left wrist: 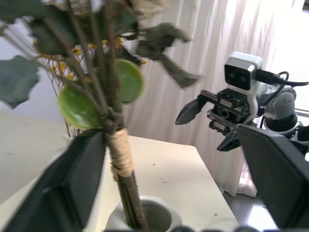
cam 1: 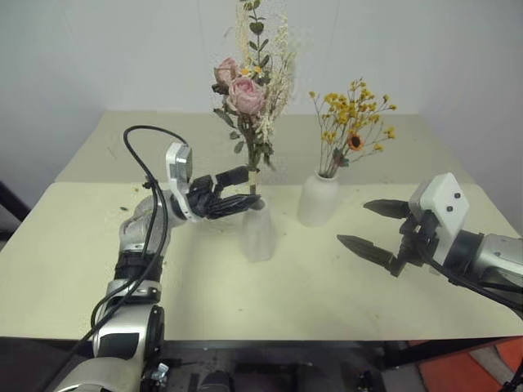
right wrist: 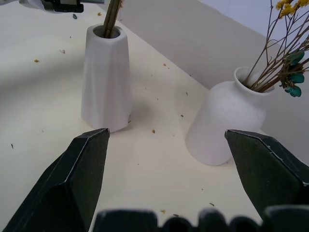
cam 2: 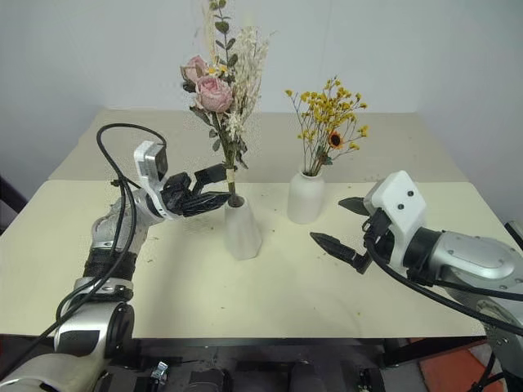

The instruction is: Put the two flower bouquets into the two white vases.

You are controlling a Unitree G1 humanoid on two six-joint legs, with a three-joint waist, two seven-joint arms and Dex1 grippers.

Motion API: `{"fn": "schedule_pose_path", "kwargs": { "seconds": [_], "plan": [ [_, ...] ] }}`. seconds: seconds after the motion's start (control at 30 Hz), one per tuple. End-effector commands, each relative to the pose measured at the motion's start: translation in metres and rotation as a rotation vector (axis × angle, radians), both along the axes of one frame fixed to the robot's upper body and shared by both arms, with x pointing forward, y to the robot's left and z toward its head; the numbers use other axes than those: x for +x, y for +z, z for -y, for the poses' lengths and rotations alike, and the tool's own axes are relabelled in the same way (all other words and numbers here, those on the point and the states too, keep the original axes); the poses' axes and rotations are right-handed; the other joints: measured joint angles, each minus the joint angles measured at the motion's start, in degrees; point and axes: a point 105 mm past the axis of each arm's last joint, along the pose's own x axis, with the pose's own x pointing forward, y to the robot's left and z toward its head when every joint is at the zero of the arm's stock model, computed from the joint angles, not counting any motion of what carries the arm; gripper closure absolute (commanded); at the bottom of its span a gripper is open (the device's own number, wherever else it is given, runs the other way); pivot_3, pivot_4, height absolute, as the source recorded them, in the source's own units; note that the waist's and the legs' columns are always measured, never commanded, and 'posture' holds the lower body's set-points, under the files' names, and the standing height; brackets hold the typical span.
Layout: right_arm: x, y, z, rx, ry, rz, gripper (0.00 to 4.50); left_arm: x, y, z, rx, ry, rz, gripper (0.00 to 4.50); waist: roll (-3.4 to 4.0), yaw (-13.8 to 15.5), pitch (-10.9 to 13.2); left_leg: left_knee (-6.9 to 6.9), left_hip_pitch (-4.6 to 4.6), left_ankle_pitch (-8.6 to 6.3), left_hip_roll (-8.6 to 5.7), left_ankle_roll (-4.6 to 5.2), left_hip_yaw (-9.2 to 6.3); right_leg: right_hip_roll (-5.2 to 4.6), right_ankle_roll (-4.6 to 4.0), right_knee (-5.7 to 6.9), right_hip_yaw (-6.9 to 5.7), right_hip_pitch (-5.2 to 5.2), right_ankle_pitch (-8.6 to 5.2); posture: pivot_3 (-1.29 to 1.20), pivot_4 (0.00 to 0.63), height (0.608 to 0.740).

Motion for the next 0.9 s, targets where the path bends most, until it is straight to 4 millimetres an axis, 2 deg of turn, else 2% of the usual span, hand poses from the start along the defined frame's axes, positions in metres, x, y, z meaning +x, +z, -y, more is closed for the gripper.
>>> {"fn": "schedule_pose_path", "kwargs": {
  "seconds": [0.03, 0.13, 0.33, 0.53, 0.67, 0.8, 0.9],
  "plan": [
    [0.000, 0.011, -0.001, -0.002, 0.008, 0.065, 0.00, -0.009, 0.011, 0.002, 0.039, -0.030, 0.082, 0.02, 0.00, 0.0, 0.0, 0.00, 0.00, 0.00, 0.00, 0.00, 0.00, 0.00, 0.00, 0.00, 0.00, 0.00, 0.00, 0.00, 0.150, 0.740],
    [0.000, 0.010, 0.000, -0.004, 0.002, 0.064, 0.00, -0.013, 0.018, 0.003, 0.038, -0.050, 0.092, 0.02, 0.00, 0.0, 0.0, 0.00, -0.01, 0.00, 0.00, 0.00, 0.00, 0.00, 0.01, 0.00, 0.00, 0.00, 0.00, 0.00, 0.150, 0.740],
    [0.000, 0.008, 0.002, -0.013, -0.011, 0.062, 0.00, -0.008, 0.012, -0.004, 0.124, 0.014, 0.099, 0.02, 0.00, -0.1, 0.0, 0.00, 0.00, 0.00, 0.00, 0.00, 0.00, 0.00, 0.01, 0.00, 0.00, 0.00, -0.01, 0.00, 0.150, 0.740],
    [-0.001, 0.007, 0.006, 0.006, -0.033, 0.058, 0.00, -0.011, -0.008, -0.018, 0.400, 0.071, 0.195, 0.02, 0.00, -0.2, 0.0, -0.01, 0.00, 0.00, 0.01, 0.00, 0.00, 0.00, 0.00, -0.01, 0.01, -0.01, -0.01, 0.00, 0.150, 0.740],
    [0.002, 0.005, 0.009, 0.008, -0.046, 0.052, 0.00, -0.010, 0.007, -0.028, 0.350, 0.082, 0.185, 0.02, 0.00, 0.2, 0.0, 0.00, 0.00, 0.00, 0.02, 0.00, 0.01, 0.00, 0.01, 0.00, -0.01, 0.00, -0.01, 0.00, 0.150, 0.740],
    [0.004, 0.003, 0.008, 0.004, -0.043, 0.049, 0.00, -0.004, -0.004, -0.036, 0.459, 0.139, 0.202, 0.02, 0.00, 0.2, 0.0, 0.00, -0.03, 0.00, 0.01, 0.00, 0.01, 0.00, 0.03, -0.03, -0.01, -0.01, -0.02, 0.00, 0.150, 0.740],
    [0.004, 0.002, 0.009, 0.001, -0.046, 0.048, 0.00, -0.006, 0.006, -0.049, 0.428, 0.192, 0.216, 0.02, 0.00, -0.1, 0.0, -0.01, -0.03, 0.00, 0.02, 0.00, 0.01, 0.00, 0.02, -0.03, -0.01, -0.03, -0.02, 0.00, 0.150, 0.740]
  ]
}}
